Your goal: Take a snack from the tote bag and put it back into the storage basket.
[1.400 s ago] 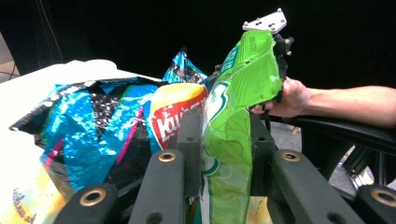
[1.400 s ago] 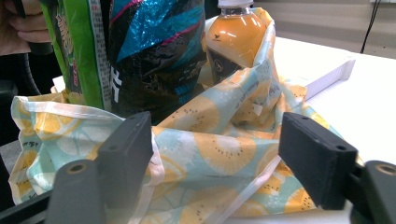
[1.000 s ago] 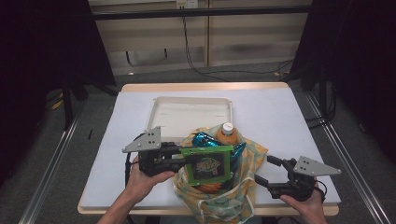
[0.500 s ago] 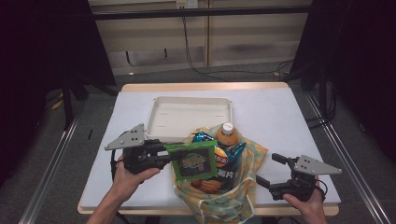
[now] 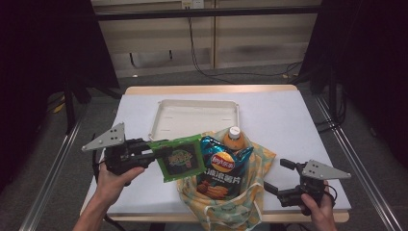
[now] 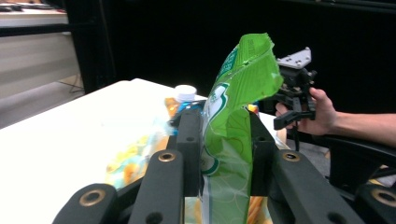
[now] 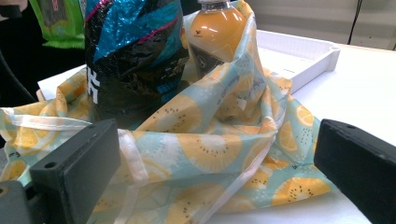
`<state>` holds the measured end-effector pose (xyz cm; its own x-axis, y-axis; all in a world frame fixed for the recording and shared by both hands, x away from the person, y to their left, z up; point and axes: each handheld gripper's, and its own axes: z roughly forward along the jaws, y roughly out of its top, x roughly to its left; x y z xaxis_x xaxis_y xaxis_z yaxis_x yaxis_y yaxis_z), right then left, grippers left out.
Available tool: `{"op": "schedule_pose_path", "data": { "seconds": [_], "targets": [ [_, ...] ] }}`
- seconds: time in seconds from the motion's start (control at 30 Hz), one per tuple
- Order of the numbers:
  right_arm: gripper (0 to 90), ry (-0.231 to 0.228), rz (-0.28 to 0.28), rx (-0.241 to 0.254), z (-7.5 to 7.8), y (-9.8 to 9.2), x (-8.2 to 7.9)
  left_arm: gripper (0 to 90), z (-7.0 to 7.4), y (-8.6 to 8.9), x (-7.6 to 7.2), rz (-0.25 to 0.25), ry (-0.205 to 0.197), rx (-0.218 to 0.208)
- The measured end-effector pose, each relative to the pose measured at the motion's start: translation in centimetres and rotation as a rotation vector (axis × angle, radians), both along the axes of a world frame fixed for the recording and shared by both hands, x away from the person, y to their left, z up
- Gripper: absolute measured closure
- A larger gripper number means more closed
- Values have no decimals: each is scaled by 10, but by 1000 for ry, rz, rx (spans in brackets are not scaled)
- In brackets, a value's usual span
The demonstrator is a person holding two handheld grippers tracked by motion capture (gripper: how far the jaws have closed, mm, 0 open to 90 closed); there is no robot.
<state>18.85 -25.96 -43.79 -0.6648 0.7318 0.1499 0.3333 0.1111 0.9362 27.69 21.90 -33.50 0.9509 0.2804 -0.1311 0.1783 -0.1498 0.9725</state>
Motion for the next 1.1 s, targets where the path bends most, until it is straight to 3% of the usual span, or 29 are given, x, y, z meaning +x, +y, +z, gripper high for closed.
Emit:
{"op": "schedule_pose_path", "data": {
  "seconds": [0.13,0.23,0.53,0.77,1.1],
  "targets": [
    [2,3,-1,-2,0,1,0,731,-2,13,6,61,2,10],
    [3,3,-1,-3,0,1,0,731,-3,22,12,66,12,3],
    [4,11,3,8,-2,-1,3,732,-10,40,33,145,39,13],
    [7,23,10,2,-2,1,4,731,-15,42,53,179,43,44],
    [10,21,12,3,-3,0,5,731,-21,38,85,208,62,45]
  ]
}}
